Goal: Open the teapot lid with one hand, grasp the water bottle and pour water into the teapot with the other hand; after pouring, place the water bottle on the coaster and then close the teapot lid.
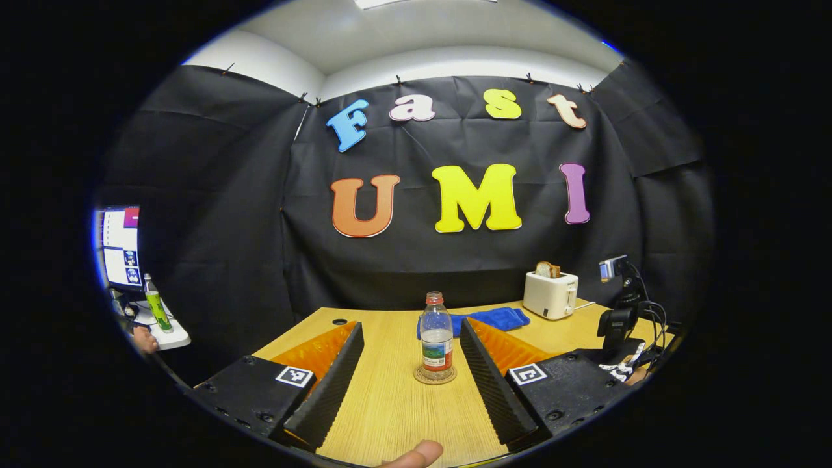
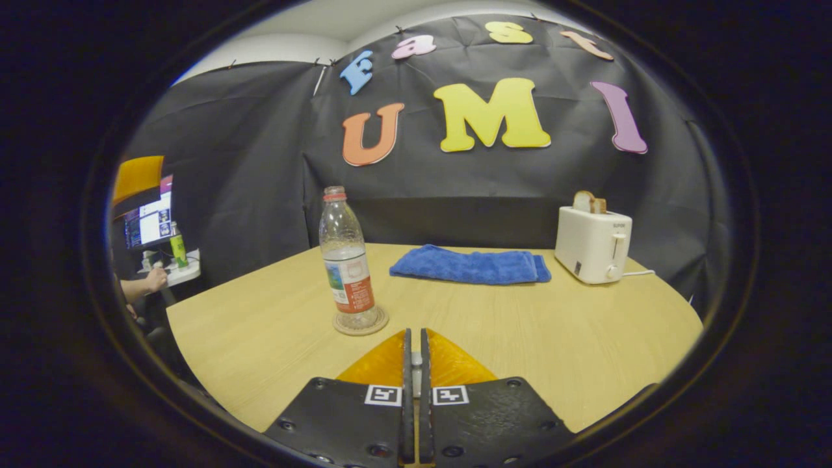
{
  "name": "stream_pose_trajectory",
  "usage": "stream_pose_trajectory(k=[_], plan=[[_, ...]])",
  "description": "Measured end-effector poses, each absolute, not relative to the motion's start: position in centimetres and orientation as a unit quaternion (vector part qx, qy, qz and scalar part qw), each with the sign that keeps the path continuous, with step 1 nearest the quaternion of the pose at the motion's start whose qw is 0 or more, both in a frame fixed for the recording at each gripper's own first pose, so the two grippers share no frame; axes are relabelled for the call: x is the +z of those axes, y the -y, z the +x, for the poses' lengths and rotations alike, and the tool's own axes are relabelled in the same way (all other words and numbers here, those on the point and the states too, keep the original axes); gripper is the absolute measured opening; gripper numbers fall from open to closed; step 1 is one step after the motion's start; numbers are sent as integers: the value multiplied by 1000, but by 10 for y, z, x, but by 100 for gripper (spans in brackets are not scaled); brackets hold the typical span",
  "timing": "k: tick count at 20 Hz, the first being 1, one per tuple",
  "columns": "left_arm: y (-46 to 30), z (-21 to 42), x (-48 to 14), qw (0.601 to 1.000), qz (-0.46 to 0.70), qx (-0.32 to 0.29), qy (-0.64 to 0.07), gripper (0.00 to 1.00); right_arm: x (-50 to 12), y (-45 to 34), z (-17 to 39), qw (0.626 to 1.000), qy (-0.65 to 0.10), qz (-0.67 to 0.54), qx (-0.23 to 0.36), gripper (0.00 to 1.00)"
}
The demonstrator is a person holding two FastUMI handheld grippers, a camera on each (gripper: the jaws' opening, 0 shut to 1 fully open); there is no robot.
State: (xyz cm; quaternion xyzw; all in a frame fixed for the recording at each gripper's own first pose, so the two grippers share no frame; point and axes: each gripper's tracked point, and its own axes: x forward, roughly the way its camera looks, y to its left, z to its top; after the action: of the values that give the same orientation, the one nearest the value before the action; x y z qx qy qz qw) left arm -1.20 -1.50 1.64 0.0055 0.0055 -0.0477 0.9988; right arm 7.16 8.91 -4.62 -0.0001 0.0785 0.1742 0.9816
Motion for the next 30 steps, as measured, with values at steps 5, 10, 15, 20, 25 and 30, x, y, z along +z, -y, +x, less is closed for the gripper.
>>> stream_pose_trajectory(k=[5,10,15,20,25,30], plan=[[16,-7,8,999,13,-48,-13,93,-40,-88,68,983,-64,-9,171,7],[14,-2,2,999,2,-47,-25,93,-23,-86,51,984,-39,-17,171,12],[3,1,-1,999,5,-27,-29,94,0,-84,29,984,-7,-35,174,79],[-5,-2,7,999,-23,-20,-21,93,33,-56,8,989,28,-21,143,96],[-17,-7,11,1000,4,-11,-12,93,53,-13,-16,994,43,-19,101,96],[-14,-10,18,1000,-6,-1,-8,94,66,36,-32,997,53,-33,45,95]])
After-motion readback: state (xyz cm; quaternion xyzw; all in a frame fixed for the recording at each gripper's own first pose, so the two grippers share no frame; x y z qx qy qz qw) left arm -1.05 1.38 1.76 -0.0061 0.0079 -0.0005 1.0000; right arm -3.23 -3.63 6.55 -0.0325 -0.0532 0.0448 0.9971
